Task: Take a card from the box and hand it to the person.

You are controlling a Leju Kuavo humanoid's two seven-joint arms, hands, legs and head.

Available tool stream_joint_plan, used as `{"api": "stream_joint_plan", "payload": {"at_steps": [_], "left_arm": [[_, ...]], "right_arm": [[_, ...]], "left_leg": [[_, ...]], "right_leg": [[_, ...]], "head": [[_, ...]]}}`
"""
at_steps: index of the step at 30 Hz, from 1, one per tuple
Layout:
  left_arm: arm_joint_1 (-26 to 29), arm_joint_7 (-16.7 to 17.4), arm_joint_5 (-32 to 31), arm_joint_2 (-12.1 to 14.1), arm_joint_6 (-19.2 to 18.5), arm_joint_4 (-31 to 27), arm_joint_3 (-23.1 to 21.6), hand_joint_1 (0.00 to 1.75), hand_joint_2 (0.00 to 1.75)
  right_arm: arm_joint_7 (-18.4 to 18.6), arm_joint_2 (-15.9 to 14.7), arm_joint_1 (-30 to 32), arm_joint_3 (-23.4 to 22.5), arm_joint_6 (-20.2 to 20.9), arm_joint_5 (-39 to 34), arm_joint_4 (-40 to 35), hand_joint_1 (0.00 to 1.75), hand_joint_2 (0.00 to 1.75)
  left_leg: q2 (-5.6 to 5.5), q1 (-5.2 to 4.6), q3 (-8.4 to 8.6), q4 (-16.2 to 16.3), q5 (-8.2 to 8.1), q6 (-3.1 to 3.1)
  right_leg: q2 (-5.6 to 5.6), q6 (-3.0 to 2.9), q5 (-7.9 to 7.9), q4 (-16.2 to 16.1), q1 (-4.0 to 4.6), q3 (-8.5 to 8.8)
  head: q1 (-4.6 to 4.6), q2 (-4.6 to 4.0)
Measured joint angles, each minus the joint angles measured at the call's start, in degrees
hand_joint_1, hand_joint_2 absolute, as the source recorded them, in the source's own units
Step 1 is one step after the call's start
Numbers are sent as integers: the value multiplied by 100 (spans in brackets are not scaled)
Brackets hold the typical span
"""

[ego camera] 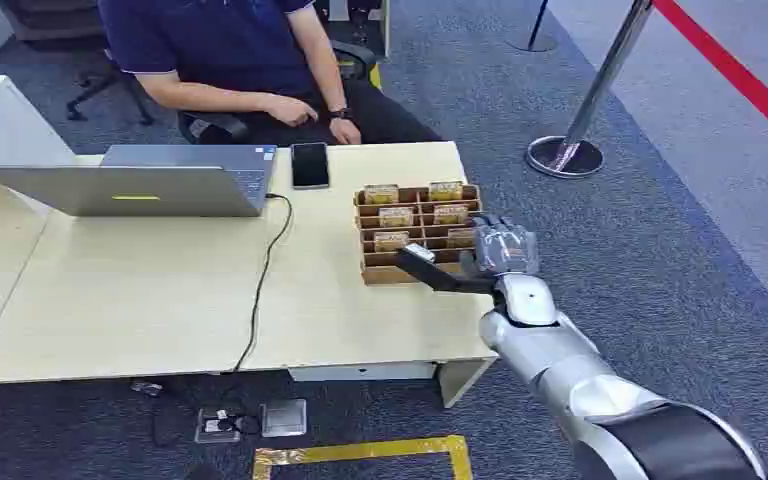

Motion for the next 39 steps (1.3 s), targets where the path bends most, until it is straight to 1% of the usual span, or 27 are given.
{"api": "stream_joint_plan", "payload": {"at_steps": [1, 5, 6, 8, 12, 14, 15, 18, 19, 20, 21, 22, 24, 27, 29, 31, 32, 35, 37, 39], "left_arm": [[-2, 2, 0, 0, -4, 0, -2, 0, 0], [-11, 11, 0, 0, -11, 0, -28, 0, 0], [-12, 11, -2, 0, -11, 0, -37, 0, 0], [-16, 11, -17, 0, -9, 0, -48, 0, 0], [-29, 11, -48, 0, -37, 0, -81, 0, 0], [-35, 13, -74, 0, -46, 0, -87, 0, 0], [-39, 13, -85, 0, -48, 0, -90, 0, 0], [-53, 35, -94, 0, -61, 0, -101, 0, 0], [-58, 37, -94, 0, -63, 0, -103, 0, 0], [-62, 44, -94, -2, -66, 2, -107, 0, 0], [-65, 50, -94, -2, -70, 2, -114, 0, 0], [-66, 59, -94, -2, -72, 2, -122, 0, 0], [-67, 66, -94, -4, -81, 2, -127, 0, 0], [-63, 66, -92, -4, -105, 2, -125, 0, 0], [-61, 48, -72, -4, -113, 2, -127, 0, 0], [-51, 26, -37, -4, -96, 2, -125, 0, 0], [-42, 20, -26, -4, -81, 2, -125, 0, 0], [-10, 13, -24, -4, -55, 2, -125, 0, 0], [0, 15, -20, -4, -37, 2, -125, 0, 0], [1, 15, -20, -4, -26, 2, -125, 0, 0]], "right_arm": [[0, 0, -6, 0, 2, 0, 9, 122, 175], [-2, 0, -59, 0, 11, 0, 42, 120, 175], [-2, 0, -58, 0, 13, 0, 55, 126, 175], [2, -2, -58, -2, 13, 0, 72, 124, 175], [9, -9, -58, -7, -11, -9, 90, 129, 175], [9, -11, -57, -9, -31, -15, 90, 126, 175], [9, -13, -57, -9, -33, -15, 90, 136, 175], [11, -22, -53, -11, -31, -15, 92, 145, 175], [11, -26, -52, -11, -31, -15, 92, 154, 175], [11, -28, -52, -11, -31, -15, 92, 155, 175], [11, -31, -52, -13, -31, -15, 92, 169, 175], [11, -33, -52, -15, -33, -22, 92, 175, 175], [2, -37, -52, -37, -70, -26, 87, 175, 175], [-101, -50, 18, -83, -234, -15, -38, 175, 175], [-233, -61, 166, -101, -323, 28, -418, 175, 175], [-428, -61, 378, -98, -356, 13, -1051, 175, 175], [-520, -61, 514, -90, -337, -19, -1525, 175, 175], [-614, -68, 725, -22, -275, -135, -2503, 175, 175], [-795, -96, 788, 68, -217, -301, -3063, 175, 175], [-892, -114, 772, 188, -160, -408, -3594, 175, 175]], "left_leg": [[0, 0, 0, 0, 0, 0], [0, 0, 1, 0, 0, 0], [0, 0, 1, 0, 0, 0], [0, 0, 2, 0, 0, 0], [0, 0, 3, 0, 0, 0], [1, 0, 5, 0, 0, 0], [1, 0, 6, 0, 0, 0], [1, 0, 7, 0, 0, 0], [1, 0, 7, 0, 0, 0], [1, 0, 7, 0, 0, 0], [1, 0, 7, 0, 1, 0], [1, 0, 8, 1, 1, -1], [1, 0, 7, 1, 1, -1], [0, 0, 3, 0, 1, -1], [0, 0, 1, 0, 1, -1], [0, 0, -2, 0, 0, -1], [0, 0, -4, -1, 0, -1], [1, 0, -7, -1, 1, -1], [1, 0, -9, -1, 1, -1], [2, 0, -9, -1, 1, -1]], "right_leg": [[0, 0, 0, 0, 0, 0], [0, 0, 0, 0, 0, 0], [0, 0, 0, 0, 0, 0], [0, 0, 0, 0, 0, 0], [0, 0, 0, 0, 0, 0], [1, 0, 0, 0, 0, 1], [1, 0, 0, 0, 0, 1], [1, 0, 0, 0, 0, 3], [1, 0, 0, 0, 0, 3], [1, 0, 0, 0, 0, 4], [1, 0, 1, 0, 0, 4], [1, 0, 1, 0, 0, 4], [1, 0, 1, 0, 0, 4], [0, 0, 1, 0, 0, 3], [1, 0, 1, 0, 0, 1], [1, 0, 0, 0, 0, -2], [0, 0, 0, 0, 0, -4], [0, 0, 0, 0, 0, -11], [1, 0, 0, 0, 0, -11], [1, 0, 0, 1, 0, -11]], "head": [[0, 0], [0, 0], [0, 0], [-2, 0], [0, 0], [0, 0], [0, 0], [0, 0], [0, 0], [-2, 0], [0, 0], [0, 0], [-2, 0], [4, 0], [4, 0], [2, 0], [-2, 0], [-7, 0], [-2, 0], [0, 0]]}}
